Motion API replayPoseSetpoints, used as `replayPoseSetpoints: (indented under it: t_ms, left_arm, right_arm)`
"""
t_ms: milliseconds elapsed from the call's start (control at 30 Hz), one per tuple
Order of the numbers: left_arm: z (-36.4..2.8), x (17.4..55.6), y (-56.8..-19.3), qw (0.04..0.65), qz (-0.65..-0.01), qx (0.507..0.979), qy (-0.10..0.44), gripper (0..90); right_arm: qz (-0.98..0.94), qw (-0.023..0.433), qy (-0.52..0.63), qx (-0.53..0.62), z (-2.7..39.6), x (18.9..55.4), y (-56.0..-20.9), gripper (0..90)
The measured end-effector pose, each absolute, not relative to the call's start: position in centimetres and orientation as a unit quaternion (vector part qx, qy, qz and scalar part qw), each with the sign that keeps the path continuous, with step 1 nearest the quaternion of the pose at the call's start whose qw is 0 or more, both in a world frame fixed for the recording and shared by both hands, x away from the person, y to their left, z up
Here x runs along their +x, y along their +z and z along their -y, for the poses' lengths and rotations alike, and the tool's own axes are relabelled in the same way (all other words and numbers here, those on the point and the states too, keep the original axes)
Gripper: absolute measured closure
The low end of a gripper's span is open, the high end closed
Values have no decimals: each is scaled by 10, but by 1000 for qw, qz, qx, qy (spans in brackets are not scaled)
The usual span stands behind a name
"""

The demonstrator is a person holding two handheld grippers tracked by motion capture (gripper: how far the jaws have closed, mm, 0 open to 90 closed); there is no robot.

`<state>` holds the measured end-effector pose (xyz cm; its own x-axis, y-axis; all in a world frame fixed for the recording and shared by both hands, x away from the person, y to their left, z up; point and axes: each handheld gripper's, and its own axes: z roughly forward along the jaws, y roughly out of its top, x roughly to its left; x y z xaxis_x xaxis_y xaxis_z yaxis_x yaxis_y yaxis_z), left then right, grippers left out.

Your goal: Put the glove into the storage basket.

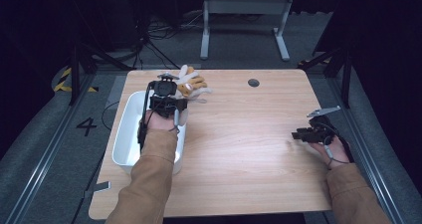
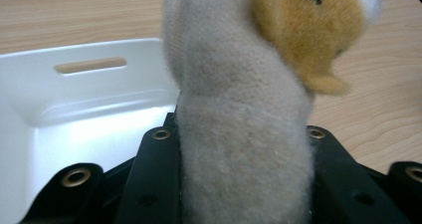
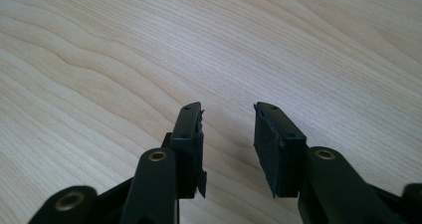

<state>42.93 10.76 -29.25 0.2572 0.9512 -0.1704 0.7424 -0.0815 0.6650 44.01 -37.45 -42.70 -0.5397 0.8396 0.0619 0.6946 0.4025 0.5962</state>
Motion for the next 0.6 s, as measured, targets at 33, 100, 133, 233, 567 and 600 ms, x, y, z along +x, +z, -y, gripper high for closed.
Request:
replayPoseSetpoints:
  t_ms: [33,100,133,233,567,600]
  left_arm:
    - [-112,429,-293,328,-602,712,155,684]
    - [-118,430,-294,321,-619,703,141,684]
    - [-120,431,-294,319,-624,701,136,684]
    - [-127,434,-295,304,-636,699,118,685]
    - [-144,444,-295,257,-662,699,84,686]
    - [-144,444,-295,257,-662,699,84,687]
  right_arm:
    - [-830,124,291,458,373,442,-427,646]
    - [-831,125,293,456,370,443,-427,646]
    - [-833,124,293,453,370,444,-427,647]
    - [-833,122,291,454,367,445,-426,648]
    - [-834,122,294,452,368,445,-426,650]
    - [-834,122,294,452,368,445,-426,650]
